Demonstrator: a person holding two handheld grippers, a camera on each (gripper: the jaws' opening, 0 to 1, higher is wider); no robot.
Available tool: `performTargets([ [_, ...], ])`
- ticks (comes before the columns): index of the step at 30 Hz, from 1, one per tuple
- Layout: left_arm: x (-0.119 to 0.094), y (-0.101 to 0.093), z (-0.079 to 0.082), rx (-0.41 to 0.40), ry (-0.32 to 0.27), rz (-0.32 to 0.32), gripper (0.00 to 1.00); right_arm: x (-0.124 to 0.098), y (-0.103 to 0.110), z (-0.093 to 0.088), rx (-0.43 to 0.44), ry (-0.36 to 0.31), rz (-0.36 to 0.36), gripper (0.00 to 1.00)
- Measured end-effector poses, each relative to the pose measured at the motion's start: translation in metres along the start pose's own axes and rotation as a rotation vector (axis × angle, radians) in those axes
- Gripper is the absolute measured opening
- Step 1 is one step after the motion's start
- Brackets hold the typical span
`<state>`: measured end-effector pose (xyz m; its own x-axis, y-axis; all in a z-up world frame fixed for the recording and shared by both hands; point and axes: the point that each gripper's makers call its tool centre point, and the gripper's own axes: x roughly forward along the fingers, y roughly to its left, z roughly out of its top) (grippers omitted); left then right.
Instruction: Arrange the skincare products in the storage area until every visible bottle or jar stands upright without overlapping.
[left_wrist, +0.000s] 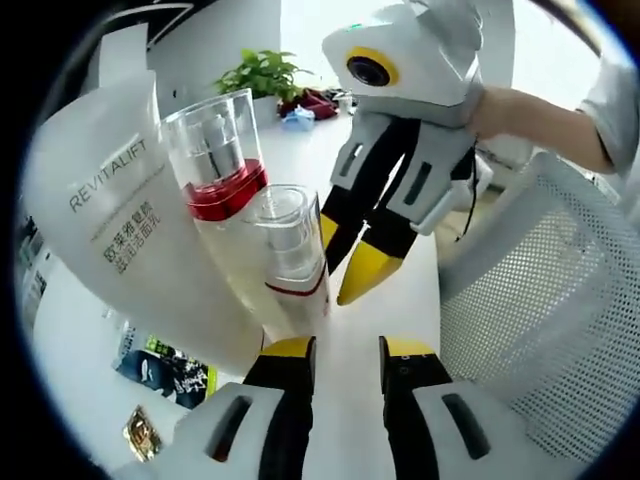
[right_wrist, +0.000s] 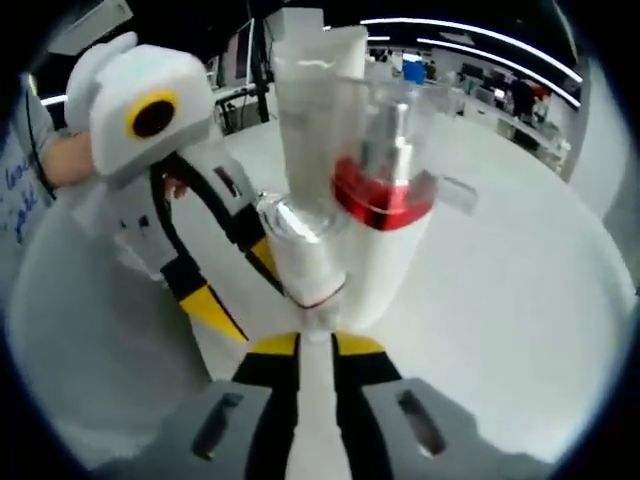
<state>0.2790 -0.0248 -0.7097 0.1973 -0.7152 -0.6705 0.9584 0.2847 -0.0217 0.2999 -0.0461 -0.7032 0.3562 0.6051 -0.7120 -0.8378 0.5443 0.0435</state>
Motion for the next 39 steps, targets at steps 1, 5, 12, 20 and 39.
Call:
performTargets([
  [1, 0.0, 0.0, 0.0, -0.002, 0.001, -0.001, 0.22, -0.002, 0.0, 0.0, -0.003, 0.002, -0.004, 0.14],
  [5, -0.004, 0.0, 0.001, -0.002, -0.002, 0.003, 0.22, -0.008, 0.002, 0.0, 0.001, 0.012, -0.014, 0.2],
  [12, -0.02, 0.004, 0.002, -0.03, -0.012, 0.038, 0.23, -0.02, 0.008, 0.002, 0.017, 0.002, -0.03, 0.31],
  [20, -0.044, 0.012, -0.002, -0.09, -0.026, 0.103, 0.31, -0.035, 0.008, 0.013, 0.032, -0.035, -0.081, 0.44],
  [39, -0.115, 0.043, -0.025, -0.191, -0.035, 0.315, 0.63, -0.055, 0.012, 0.041, 0.018, -0.105, -0.176, 0.79],
])
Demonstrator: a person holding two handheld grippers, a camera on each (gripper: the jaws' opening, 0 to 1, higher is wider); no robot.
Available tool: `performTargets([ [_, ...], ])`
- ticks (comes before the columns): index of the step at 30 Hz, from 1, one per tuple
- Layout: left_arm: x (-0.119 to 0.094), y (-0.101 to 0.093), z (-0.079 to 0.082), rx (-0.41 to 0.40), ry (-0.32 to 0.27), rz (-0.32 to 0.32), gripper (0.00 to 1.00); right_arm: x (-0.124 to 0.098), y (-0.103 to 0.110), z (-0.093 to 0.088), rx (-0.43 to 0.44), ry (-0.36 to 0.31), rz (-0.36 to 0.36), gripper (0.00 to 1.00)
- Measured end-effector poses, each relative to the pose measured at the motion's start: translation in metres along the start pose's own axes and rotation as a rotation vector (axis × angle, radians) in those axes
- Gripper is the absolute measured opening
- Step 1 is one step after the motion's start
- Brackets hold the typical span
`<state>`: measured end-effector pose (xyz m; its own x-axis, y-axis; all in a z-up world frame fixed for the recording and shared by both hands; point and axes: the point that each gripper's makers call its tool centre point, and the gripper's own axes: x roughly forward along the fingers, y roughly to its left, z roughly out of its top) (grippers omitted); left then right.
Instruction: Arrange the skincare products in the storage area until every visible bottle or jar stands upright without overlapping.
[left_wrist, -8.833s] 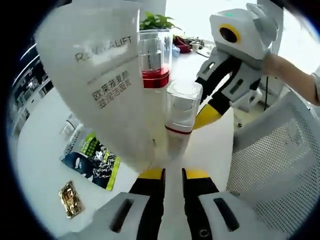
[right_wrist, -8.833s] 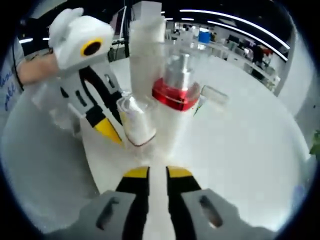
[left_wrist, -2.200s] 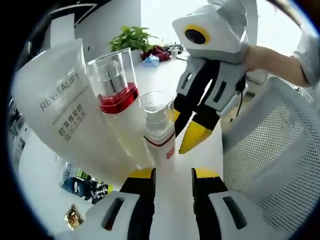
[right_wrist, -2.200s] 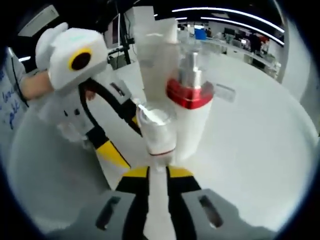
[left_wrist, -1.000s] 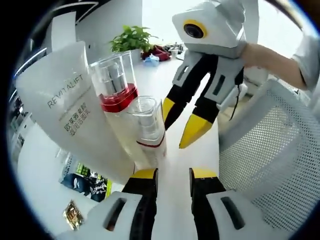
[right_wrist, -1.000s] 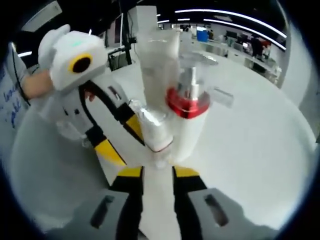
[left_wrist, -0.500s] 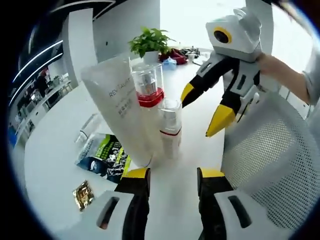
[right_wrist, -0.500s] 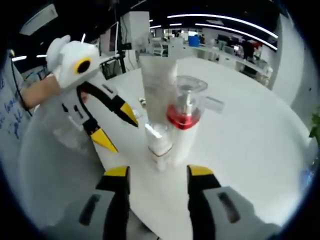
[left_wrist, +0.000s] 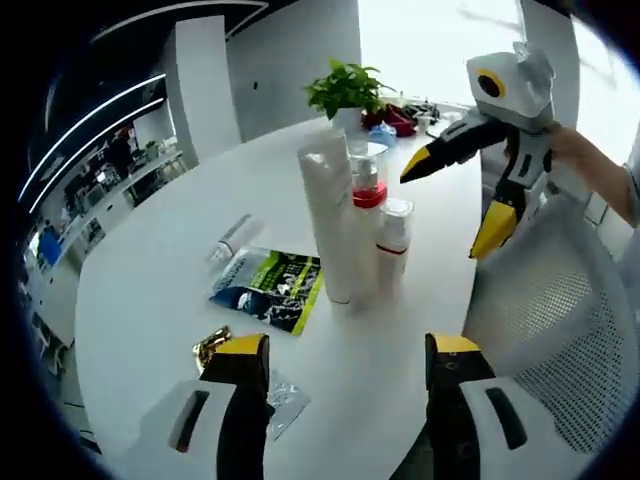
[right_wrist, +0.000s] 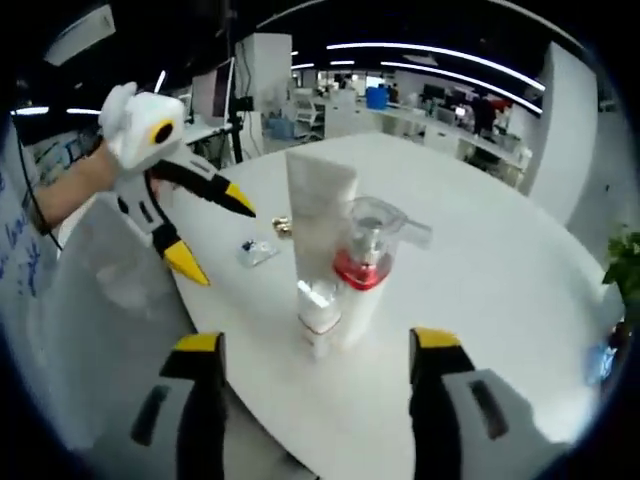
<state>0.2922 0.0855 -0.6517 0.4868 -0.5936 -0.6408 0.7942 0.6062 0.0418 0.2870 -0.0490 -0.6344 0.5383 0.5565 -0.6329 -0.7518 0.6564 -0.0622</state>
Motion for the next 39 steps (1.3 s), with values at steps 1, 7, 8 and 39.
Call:
performTargets([
  [1, -0.004, 0.003, -0.002, -0.007, 0.001, 0.01, 0.64, 0.0, 0.0, 0.0, -0.001, 0.0, -0.002, 0.8],
  [7, -0.024, 0.017, -0.01, -0.02, 0.013, 0.061, 0.72, -0.001, 0.003, 0.004, -0.023, 0.008, -0.011, 0.89],
  [8, -0.027, 0.019, -0.012, -0.02, 0.018, 0.067, 0.74, -0.001, 0.002, 0.005, -0.023, 0.006, -0.014, 0.91],
  [39, -0.078, 0.047, -0.04, -0.05, 0.03, 0.123, 0.97, -0.012, -0.01, 0.036, -0.197, 0.062, 0.008, 1.0],
])
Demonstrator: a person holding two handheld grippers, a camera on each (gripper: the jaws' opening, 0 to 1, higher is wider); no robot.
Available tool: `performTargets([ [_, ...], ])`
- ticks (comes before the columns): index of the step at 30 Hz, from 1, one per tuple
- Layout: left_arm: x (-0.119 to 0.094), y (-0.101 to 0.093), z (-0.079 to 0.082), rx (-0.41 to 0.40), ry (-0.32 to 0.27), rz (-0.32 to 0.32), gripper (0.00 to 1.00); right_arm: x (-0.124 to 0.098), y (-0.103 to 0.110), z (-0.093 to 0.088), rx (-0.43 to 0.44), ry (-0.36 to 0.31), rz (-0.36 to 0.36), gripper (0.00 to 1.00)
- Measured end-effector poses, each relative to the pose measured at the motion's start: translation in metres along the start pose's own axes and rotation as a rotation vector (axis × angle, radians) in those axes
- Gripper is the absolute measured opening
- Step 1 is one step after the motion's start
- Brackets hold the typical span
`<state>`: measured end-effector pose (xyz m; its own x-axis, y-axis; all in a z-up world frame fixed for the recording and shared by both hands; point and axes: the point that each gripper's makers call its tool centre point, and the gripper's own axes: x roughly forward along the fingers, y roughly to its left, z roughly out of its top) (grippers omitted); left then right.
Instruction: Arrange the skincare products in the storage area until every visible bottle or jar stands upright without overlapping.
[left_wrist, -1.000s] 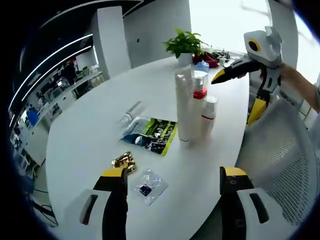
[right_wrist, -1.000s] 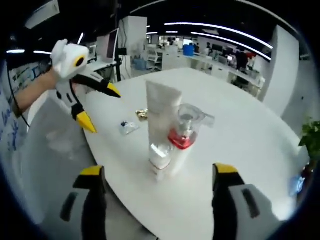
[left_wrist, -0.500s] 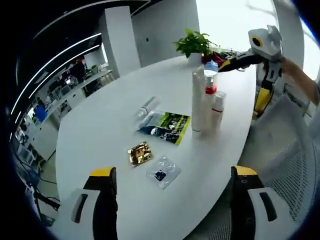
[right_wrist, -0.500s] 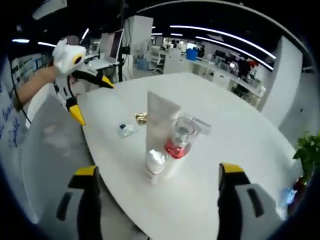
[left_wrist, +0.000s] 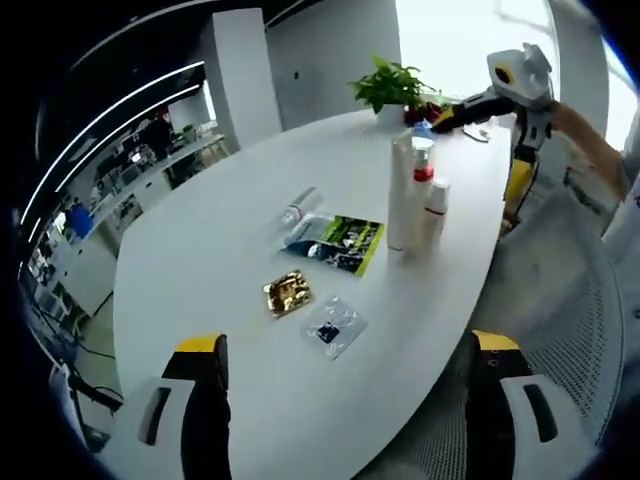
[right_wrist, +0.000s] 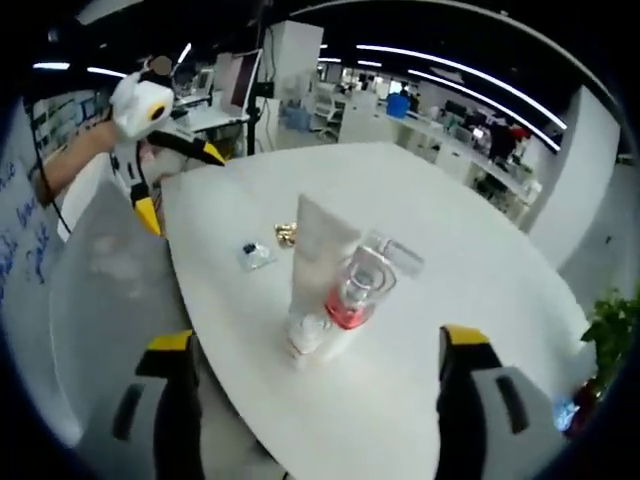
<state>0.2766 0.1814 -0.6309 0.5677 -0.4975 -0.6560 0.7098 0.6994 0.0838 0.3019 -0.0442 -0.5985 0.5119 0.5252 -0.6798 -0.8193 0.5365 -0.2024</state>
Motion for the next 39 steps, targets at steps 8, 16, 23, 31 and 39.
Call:
performTargets([
  [8, -0.005, 0.009, -0.008, -0.013, 0.018, 0.002, 0.97, -0.002, -0.013, 0.025, -0.058, -0.013, 0.042, 1.0],
  [16, -0.008, 0.018, -0.013, 0.003, 0.045, 0.007, 0.97, -0.01, -0.016, 0.037, -0.095, 0.023, 0.124, 1.0],
  [23, -0.006, 0.018, -0.014, -0.004, 0.046, -0.001, 0.97, -0.016, -0.033, 0.062, -0.082, 0.007, 0.197, 1.0],
  [31, -0.004, 0.02, -0.017, -0.026, 0.04, 0.0, 0.97, 0.004, -0.078, 0.101, -0.063, -0.064, 0.197, 1.0],
  [39, 0.0, 0.022, -0.021, -0.036, 0.048, -0.01, 0.97, 0.055, -0.114, 0.106, -0.081, -0.001, 0.184, 0.96],
])
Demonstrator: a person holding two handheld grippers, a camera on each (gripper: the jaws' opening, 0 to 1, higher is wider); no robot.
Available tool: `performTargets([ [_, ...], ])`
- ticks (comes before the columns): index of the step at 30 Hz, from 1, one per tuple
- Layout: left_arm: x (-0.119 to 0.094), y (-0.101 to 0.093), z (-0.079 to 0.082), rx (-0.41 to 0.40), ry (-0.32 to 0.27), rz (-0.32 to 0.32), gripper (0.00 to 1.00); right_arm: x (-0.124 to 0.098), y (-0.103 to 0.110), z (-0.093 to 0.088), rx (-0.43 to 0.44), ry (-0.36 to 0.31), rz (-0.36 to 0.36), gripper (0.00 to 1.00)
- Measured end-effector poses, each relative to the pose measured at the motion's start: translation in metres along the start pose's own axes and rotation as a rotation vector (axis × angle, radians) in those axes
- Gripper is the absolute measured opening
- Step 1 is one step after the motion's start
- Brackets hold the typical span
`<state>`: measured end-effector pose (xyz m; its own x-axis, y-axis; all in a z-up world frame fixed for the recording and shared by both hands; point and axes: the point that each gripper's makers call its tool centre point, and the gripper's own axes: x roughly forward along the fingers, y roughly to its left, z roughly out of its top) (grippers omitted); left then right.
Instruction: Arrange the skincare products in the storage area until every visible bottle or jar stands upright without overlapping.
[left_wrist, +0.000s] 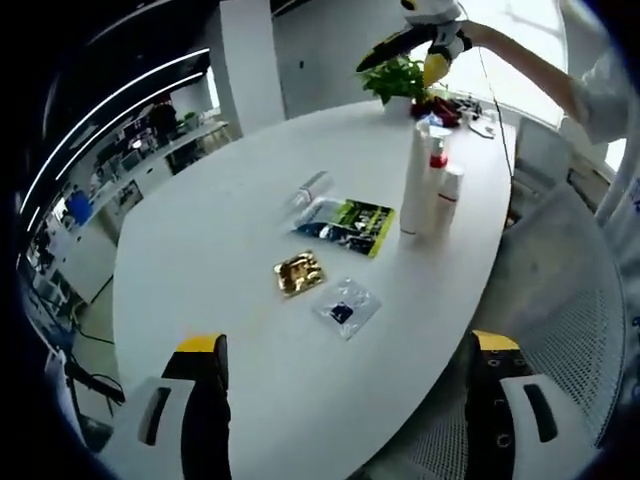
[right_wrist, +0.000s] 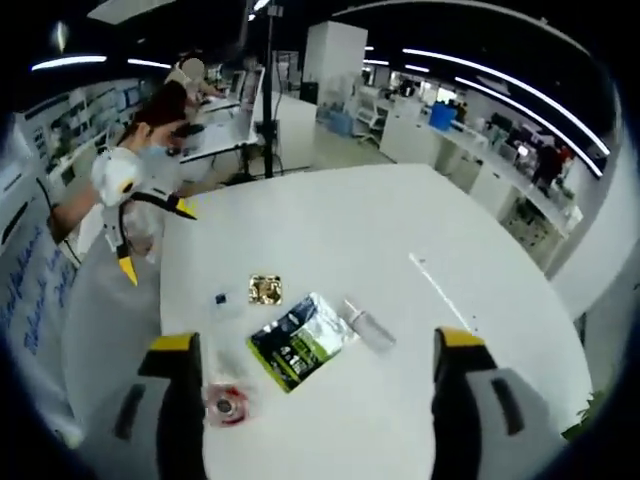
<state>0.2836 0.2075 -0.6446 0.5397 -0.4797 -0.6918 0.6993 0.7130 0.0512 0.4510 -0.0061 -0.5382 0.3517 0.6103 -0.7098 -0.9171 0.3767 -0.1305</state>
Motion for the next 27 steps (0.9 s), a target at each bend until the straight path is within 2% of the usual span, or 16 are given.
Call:
performTargets([
  [5, 0.002, 0.001, -0.001, -0.007, 0.004, -0.004, 0.97, 0.03, -0.017, -0.01, -0.002, 0.062, 0.013, 0.89],
  [9, 0.002, 0.006, -0.004, -0.02, 0.01, -0.006, 0.97, 0.053, -0.028, -0.022, -0.043, 0.131, 0.027, 0.82],
  [13, 0.003, 0.012, -0.004, -0.023, 0.017, 0.0, 0.97, 0.074, -0.043, -0.032, -0.06, 0.165, 0.037, 0.71],
  [16, 0.004, 0.013, -0.004, -0.029, 0.017, -0.003, 0.97, 0.087, -0.051, -0.037, -0.079, 0.182, 0.045, 0.58],
  [20, 0.008, 0.014, -0.004, -0.032, 0.025, -0.013, 0.97, 0.108, -0.059, -0.043, -0.108, 0.206, 0.072, 0.48],
  [23, 0.009, 0.016, -0.004, -0.036, 0.033, -0.01, 0.97, 0.122, -0.06, -0.051, -0.113, 0.253, 0.102, 0.47],
  [27, 0.01, 0.016, -0.005, -0.043, 0.036, -0.013, 0.97, 0.142, -0.063, -0.064, -0.161, 0.326, 0.133, 0.46],
])
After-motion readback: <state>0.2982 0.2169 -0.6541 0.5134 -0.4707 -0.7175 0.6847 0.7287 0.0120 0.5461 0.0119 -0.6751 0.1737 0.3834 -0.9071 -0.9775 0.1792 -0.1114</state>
